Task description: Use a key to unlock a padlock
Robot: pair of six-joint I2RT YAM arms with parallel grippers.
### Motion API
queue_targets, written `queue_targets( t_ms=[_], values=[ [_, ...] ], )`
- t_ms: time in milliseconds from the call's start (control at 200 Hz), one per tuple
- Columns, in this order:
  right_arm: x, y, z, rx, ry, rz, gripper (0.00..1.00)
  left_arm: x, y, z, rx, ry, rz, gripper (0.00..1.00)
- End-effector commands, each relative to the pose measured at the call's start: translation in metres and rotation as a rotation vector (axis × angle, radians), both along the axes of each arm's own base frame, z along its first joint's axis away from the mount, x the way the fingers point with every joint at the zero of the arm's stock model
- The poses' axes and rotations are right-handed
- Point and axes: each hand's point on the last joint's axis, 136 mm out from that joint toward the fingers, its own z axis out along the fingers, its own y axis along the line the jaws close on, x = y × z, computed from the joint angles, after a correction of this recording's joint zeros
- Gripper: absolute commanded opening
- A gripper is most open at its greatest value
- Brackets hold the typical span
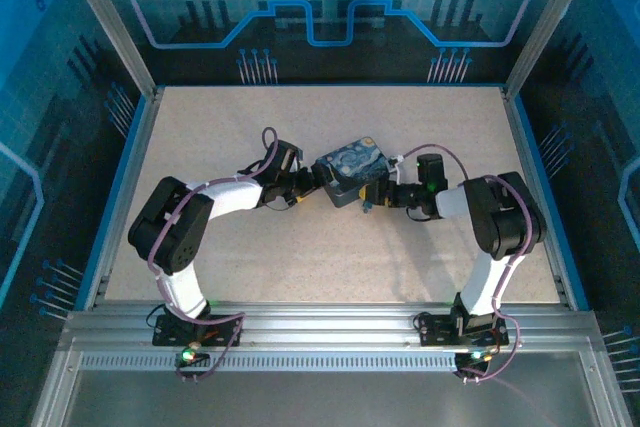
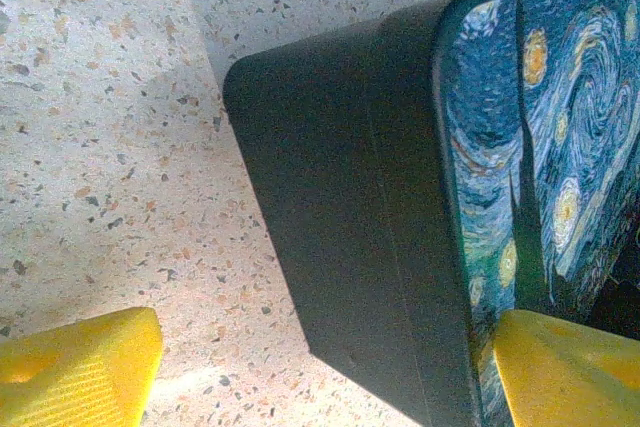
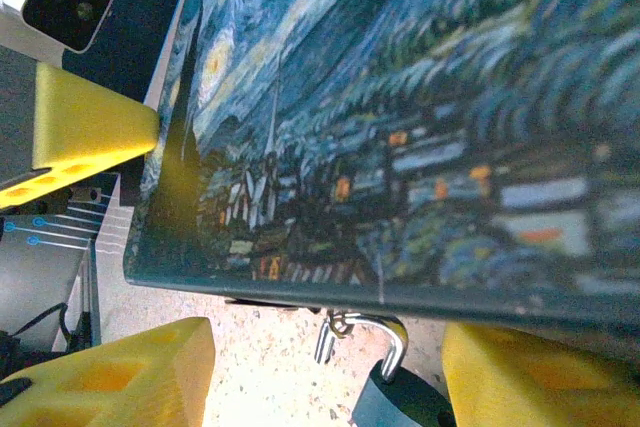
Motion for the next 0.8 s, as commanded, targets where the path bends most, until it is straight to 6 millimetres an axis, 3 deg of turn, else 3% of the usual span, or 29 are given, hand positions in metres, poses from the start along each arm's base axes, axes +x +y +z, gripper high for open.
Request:
queue_targets(
  t_ms=[0, 375, 795],
  values=[
    [0.000, 0.010, 0.008, 0.039, -0.017, 0.034, 0.61, -0.015, 0.009, -0.013, 0.034, 0.063, 0.018, 0.87],
    [-0.009, 0.011, 0.012, 0.070, -0.021, 0.055, 0.47, -0.015, 0.009, -0.013, 0.033, 0.061, 0.018, 0.87],
    [-0.017, 0.007, 0.013, 0.071, -0.021, 0.053, 0.42, -0.014, 0.009, -0.013, 0.033, 0.062, 0.018, 0.87]
  ],
)
